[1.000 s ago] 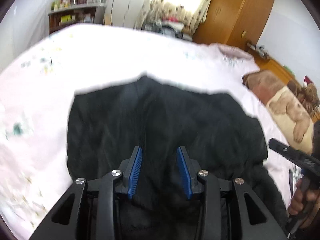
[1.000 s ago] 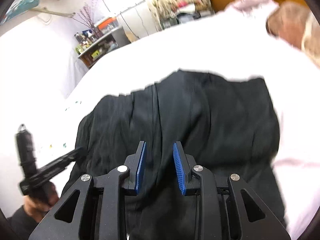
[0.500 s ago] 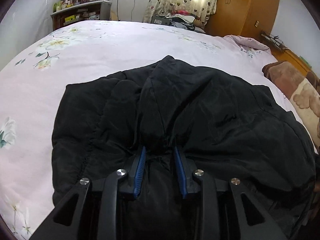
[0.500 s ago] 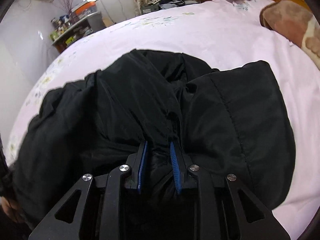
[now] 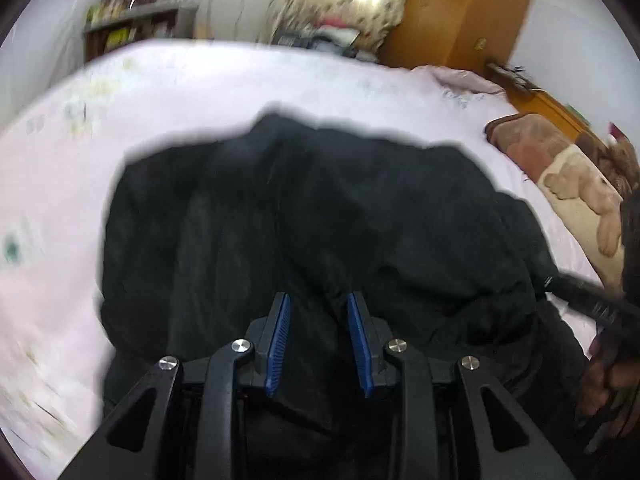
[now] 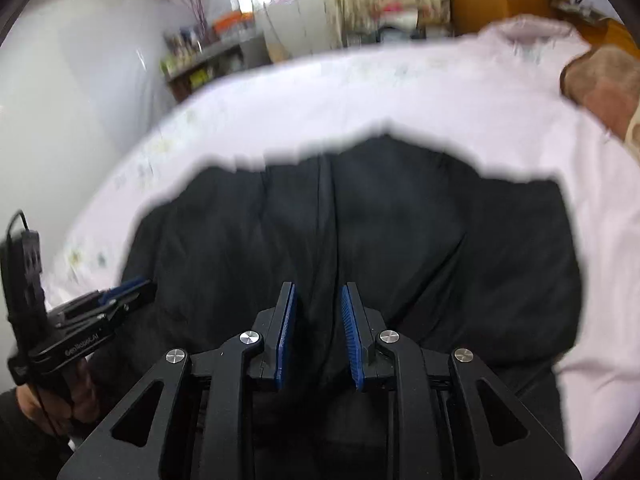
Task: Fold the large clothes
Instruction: 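Fold the hood down onto the jacket body and release both tools, then press and smooth the folded hood flat with both tools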
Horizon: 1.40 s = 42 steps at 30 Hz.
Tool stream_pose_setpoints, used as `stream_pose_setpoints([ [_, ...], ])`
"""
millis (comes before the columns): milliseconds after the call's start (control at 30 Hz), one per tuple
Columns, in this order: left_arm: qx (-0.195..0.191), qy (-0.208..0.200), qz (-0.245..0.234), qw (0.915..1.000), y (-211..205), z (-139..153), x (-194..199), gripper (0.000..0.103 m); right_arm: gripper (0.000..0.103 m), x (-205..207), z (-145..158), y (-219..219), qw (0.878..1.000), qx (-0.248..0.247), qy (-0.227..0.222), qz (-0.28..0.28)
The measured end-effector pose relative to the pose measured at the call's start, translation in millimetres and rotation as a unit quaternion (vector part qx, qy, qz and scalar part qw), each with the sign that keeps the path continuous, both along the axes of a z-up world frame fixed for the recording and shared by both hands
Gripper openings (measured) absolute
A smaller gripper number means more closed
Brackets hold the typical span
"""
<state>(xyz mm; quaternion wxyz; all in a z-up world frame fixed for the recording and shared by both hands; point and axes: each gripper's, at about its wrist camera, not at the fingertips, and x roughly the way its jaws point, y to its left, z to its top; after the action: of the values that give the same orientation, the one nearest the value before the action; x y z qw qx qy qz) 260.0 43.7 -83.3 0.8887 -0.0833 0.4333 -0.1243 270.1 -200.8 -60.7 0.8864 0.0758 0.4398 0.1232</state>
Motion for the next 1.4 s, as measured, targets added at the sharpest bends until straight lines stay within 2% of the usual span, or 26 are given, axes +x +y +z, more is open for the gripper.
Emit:
stream_pose_setpoints([
  [33,0.001,0.0,0.002,1.0,-1,-6,0,0.032,0.023,3,-17,0,1.0,-0.002,0.013,-0.002],
  [100,0.009,0.002,0.003,0.9999,-5,-10,3,0.032,0.022,7,-31,-2,1.0,-0.006,0.015,-0.002],
  [200,0.015,0.008,-0.002,0.9999,-11,-7,4,0.032,0.022,14,-37,-1,1.0,-0.021,0.02,0.002],
  [300,0.022,0.01,-0.006,0.9997,-13,14,-3,0.031,0.022,10,-18,2,0.999,-0.02,0.031,-0.007],
  [367,-0.005,-0.011,-0.014,0.9998,-8,30,-20,0.031,0.022,-6,1,1,1.0,-0.006,0.01,-0.004],
  [433,-0.015,-0.031,-0.028,0.999,-9,41,-39,0.031,0.022,-25,17,3,1.0,0.002,-0.015,0.005],
  [500,-0.011,-0.024,-0.044,0.9987,-17,34,-46,0.031,0.022,-36,17,9,1.0,0.007,-0.016,0.017],
  [600,0.004,0.02,-0.037,0.9991,-20,-2,-36,0.031,0.022,-33,-17,22,0.999,-0.011,0.026,0.029],
  [667,0.006,0.02,-0.035,0.9991,-18,-13,-34,0.031,0.019,-26,-35,21,0.999,-0.023,0.041,0.025],
  [767,0.01,0.02,-0.035,0.9991,-18,-16,-33,0.032,0.016,-20,-50,18,0.998,-0.02,0.051,0.018],
  [1000,0.014,0.018,-0.032,0.9992,-22,-21,-24,0.031,0.015,-15,-58,24,0.998,-0.044,0.044,0.019],
  [1200,0.024,0.023,-0.028,0.9991,-30,-14,-23,0.031,0.015,-20,-52,31,0.997,-0.053,0.05,0.018],
  [1400,0.032,0.028,-0.021,0.9989,-29,8,-37,0.031,0.018,-40,-21,41,0.998,-0.058,0.035,0.002],
])
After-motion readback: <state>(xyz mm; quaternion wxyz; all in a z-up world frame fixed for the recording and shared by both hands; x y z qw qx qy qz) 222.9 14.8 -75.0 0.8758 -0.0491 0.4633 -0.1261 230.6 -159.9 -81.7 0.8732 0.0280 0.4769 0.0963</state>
